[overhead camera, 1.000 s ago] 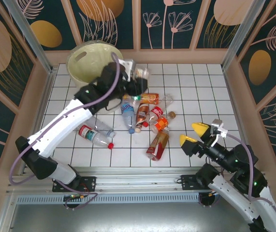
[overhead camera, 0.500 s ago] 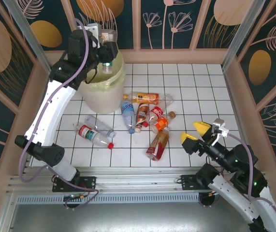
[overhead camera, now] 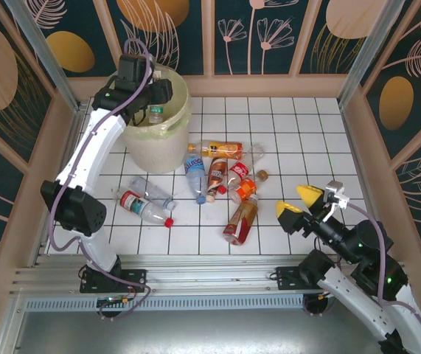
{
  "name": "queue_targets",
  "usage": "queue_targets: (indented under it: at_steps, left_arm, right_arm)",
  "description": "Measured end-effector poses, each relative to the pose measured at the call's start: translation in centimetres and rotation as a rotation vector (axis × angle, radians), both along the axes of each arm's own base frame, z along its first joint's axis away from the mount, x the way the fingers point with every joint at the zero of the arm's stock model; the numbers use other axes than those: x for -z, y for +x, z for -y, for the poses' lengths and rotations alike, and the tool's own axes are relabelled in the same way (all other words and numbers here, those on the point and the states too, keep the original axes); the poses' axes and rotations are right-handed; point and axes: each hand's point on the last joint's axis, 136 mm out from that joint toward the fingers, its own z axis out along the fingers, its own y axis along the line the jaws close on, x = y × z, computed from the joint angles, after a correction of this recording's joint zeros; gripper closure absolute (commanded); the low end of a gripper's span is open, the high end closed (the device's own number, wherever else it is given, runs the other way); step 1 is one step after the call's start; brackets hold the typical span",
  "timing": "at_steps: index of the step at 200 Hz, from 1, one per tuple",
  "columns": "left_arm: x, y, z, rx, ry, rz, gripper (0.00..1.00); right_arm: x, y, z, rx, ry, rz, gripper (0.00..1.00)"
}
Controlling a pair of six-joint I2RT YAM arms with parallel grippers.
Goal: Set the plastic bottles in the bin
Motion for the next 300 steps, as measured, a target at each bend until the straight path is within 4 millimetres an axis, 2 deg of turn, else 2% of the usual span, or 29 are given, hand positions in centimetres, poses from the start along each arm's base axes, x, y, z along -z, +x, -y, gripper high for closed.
queue_targets:
  at_steps: [32,65,100,111,130,154,188,218,231,252,274,300]
  left_arm:
    - [2.9,1.0,0.2,0.007,0.02,-0.057,0.37]
    - [4.0,1.1,-0.1,0.007,0.033,-0.079,0.31]
    - [4.8,0.9,-0.3,0.008,0.043,-0.097,0.14]
    - [4.8,0.8,-0.3,0.011,0.048,-0.097,0.07]
    - [4.2,0.5,-0.4,0.012,0.046,-0.085,0.02]
    - [2.1,-0.5,-0.7,0.011,0.033,-0.046,0.01]
    - [-2.1,-3.5,-1.4,0.027,-0.004,0.057,0.01]
    - [-5.7,-7.1,-0.7,0.116,-0.079,0.163,0.01]
    - [-6.6,-8.8,-0.2,0.169,-0.117,0.198,0.01]
    - [-6.4,-11.9,0.8,0.262,-0.18,0.23,0.01]
    - [-5.1,-15.0,1.5,0.344,-0.236,0.227,0.01]
    - [-3.5,-18.1,2.5,0.423,-0.295,0.215,0.01]
  right_arm:
    - [0.0,0.0,0.0,0.001,-0.001,-0.001,0.01]
    - [0.0,0.1,0.0,0.004,-0.002,-0.002,0.01]
    - [0.3,0.8,0.5,0.05,0.007,-0.028,0.01]
    - [0.4,0.9,0.4,0.054,0.004,-0.034,0.01]
    - [0.6,1.1,0.3,0.057,-0.005,-0.045,0.01]
    - [1.1,1.7,0.4,0.084,-0.017,-0.068,0.01]
    - [2.3,2.9,0.9,0.158,-0.046,-0.123,0.01]
    - [3.4,4.3,1.0,0.222,-0.085,-0.199,0.02]
    - [4.1,4.9,0.9,0.249,-0.101,-0.245,0.02]
    - [6.1,6.2,0.7,0.307,-0.139,-0.346,0.06]
    - [8.5,7.3,0.5,0.364,-0.183,-0.451,0.1]
    - [10.5,8.0,0.1,0.405,-0.203,-0.542,0.12]
